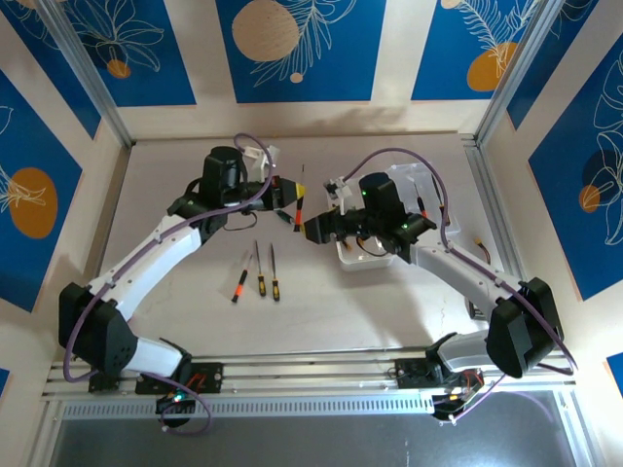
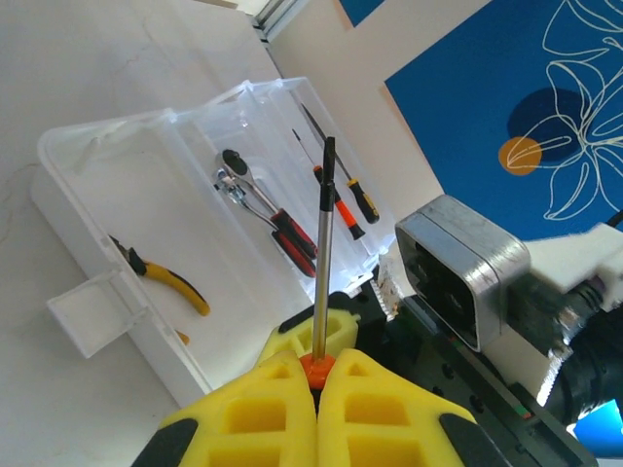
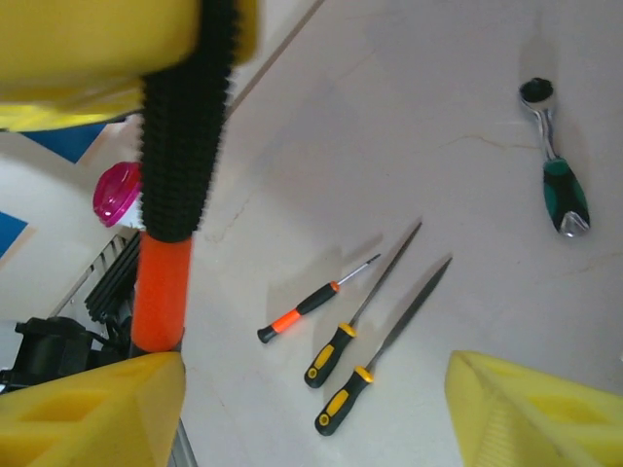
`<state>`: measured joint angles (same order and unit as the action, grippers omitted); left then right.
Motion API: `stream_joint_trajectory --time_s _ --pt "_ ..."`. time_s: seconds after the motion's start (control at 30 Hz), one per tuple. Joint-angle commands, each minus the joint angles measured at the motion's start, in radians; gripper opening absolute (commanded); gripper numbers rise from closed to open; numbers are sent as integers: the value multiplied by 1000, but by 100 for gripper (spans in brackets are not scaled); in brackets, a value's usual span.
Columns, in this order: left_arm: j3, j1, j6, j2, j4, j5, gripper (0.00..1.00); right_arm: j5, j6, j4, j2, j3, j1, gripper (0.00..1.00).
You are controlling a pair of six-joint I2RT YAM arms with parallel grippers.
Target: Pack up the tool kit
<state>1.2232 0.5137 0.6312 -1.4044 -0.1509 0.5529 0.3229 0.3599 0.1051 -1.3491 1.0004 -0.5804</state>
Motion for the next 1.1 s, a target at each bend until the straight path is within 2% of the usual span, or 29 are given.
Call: stream_joint_trajectory --time_s 0.0,0.13,0.43,0.5,0.67,0.77,0.83,0.9,0.93,1.03,1.07 --pt "-22 23 48 -17 82 29 0 40 2 -58 42 -3 -15 67" --pt "-32 31 58 -19 93 22 0 38 -2 -45 48 5 -18 61" --pt "-42 32 52 -22 110 15 0 -7 -22 -28 81 -19 -24 59" --pt "-53 34 57 -29 135 21 0 -17 -22 -50 70 -26 -21 59" --pt "-73 39 93 -58 218 62 0 -29 -5 -53 -6 12 -19 50" --pt "-71 39 118 -90 271 99 0 -61 8 -74 -35 23 -22 37" --pt "-71 40 134 -107 298 119 0 -78 13 -81 -45 27 -21 23" --pt "-69 40 131 -121 302 121 0 -107 10 -71 -46 33 -21 5" --pt "-64 40 123 -125 292 118 0 -122 7 -64 -43 34 -20 0" --pt "-43 38 74 -136 230 95 0 -179 -8 -23 -14 33 -7 0" --pt "-31 36 51 -140 196 80 6 -190 -19 7 -2 38 4 0"
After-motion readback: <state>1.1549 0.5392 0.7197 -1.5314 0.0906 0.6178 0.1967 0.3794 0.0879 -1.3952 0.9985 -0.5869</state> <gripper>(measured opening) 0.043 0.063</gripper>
